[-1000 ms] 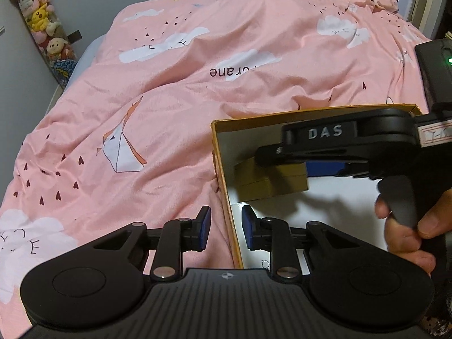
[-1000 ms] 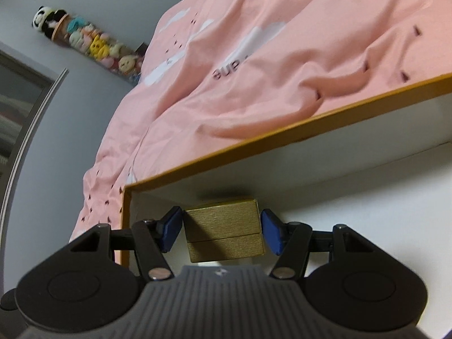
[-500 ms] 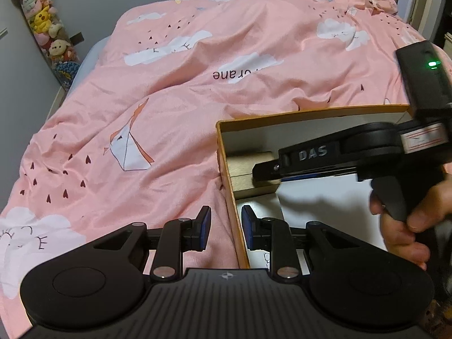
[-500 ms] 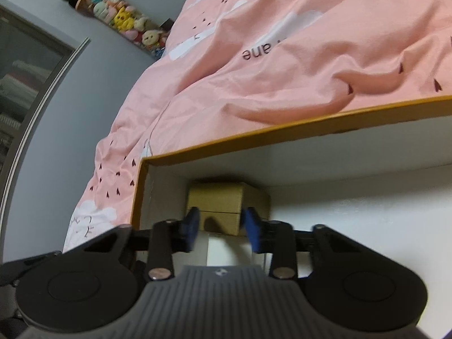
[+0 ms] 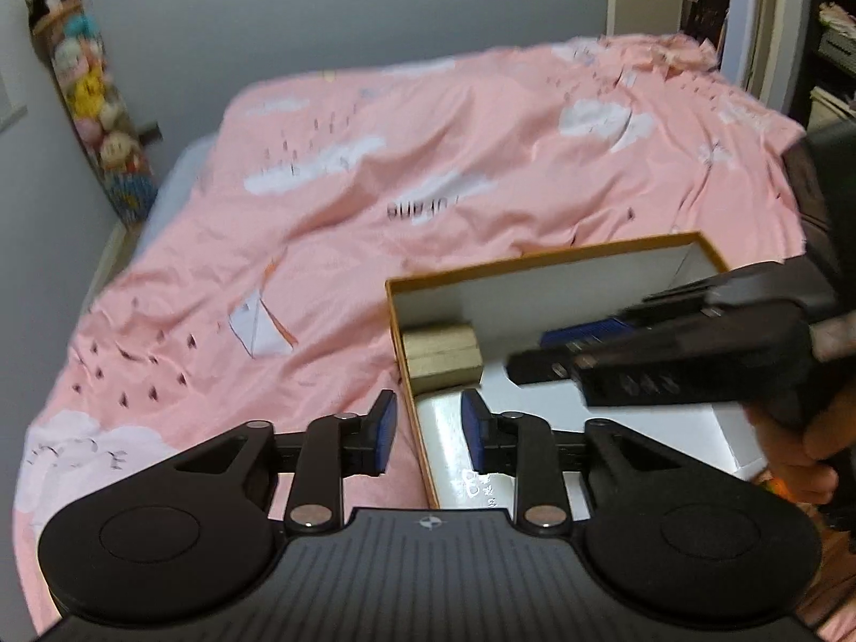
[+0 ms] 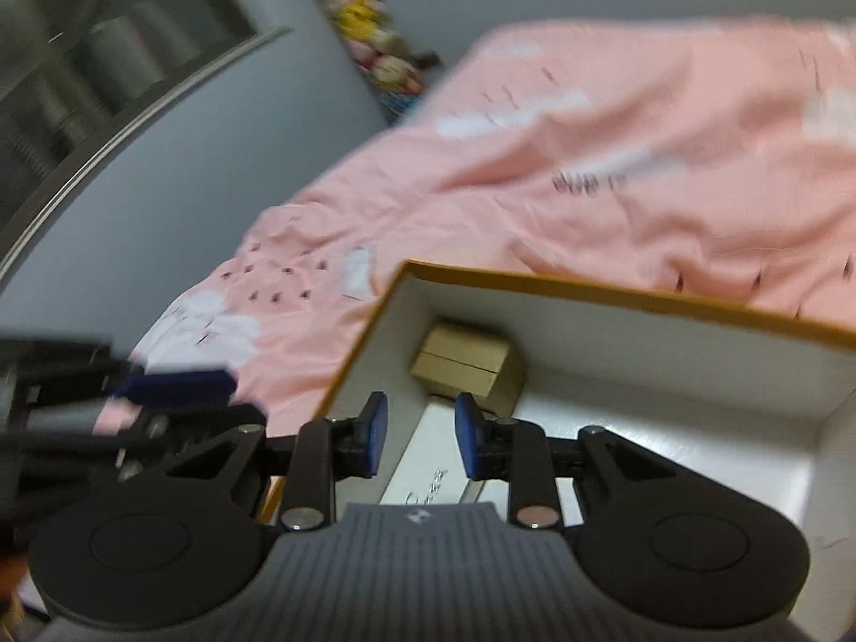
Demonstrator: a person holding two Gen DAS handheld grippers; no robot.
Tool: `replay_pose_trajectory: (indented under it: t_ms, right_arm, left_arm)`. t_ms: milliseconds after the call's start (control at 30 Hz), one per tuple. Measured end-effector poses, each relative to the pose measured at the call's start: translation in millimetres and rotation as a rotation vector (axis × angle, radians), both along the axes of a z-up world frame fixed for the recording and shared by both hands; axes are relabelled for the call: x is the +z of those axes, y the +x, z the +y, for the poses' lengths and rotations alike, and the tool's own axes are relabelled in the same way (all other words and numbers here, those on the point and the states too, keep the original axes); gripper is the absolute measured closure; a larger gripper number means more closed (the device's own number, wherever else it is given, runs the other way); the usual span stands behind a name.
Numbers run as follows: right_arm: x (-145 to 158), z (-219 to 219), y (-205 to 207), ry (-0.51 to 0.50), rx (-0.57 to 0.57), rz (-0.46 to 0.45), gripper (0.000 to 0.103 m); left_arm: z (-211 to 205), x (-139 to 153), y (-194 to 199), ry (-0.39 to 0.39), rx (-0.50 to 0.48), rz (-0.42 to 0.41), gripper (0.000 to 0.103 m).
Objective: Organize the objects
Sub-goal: 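Withdraw both grippers from the box toward the remaining pile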
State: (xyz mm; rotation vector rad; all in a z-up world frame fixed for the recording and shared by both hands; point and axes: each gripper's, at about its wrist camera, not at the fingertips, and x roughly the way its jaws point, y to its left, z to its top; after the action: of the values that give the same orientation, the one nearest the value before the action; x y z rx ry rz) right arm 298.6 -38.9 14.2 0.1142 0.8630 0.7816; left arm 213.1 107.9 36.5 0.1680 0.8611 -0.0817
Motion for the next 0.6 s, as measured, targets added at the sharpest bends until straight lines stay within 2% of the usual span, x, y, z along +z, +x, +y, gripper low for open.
replay_pose_trajectory:
  t_ms: [100,133,233,433,600]
  right_arm:
    - [13,-16,-34,-0.014,0.038,-0.107,0.070]
    - [15,-24,-45,-0.002,0.054,-0.142,0.065]
    - [19,-42,-74,0.002,0.087,-0.197,0.061]
    - [4,-74,-114,-0.062,0.074,-0.132,0.061]
    - [-14,-92,-149,-0.128,0.086,-0.090,0.061]
  left_arm:
    - [-5,10,-23,-0.009,-0.003,-0.047,0.063]
    - [-6,12,-30,-0.026,-0.001,-0.062,0.061]
    - [-9,18,-53,-0.083,0.026,-0.083,0.059]
    - [-21,-5,-88,-0.208,0.059,0.020,0.059]
    - [-32,-35,-118,-0.232,0.054,0.107,0.059]
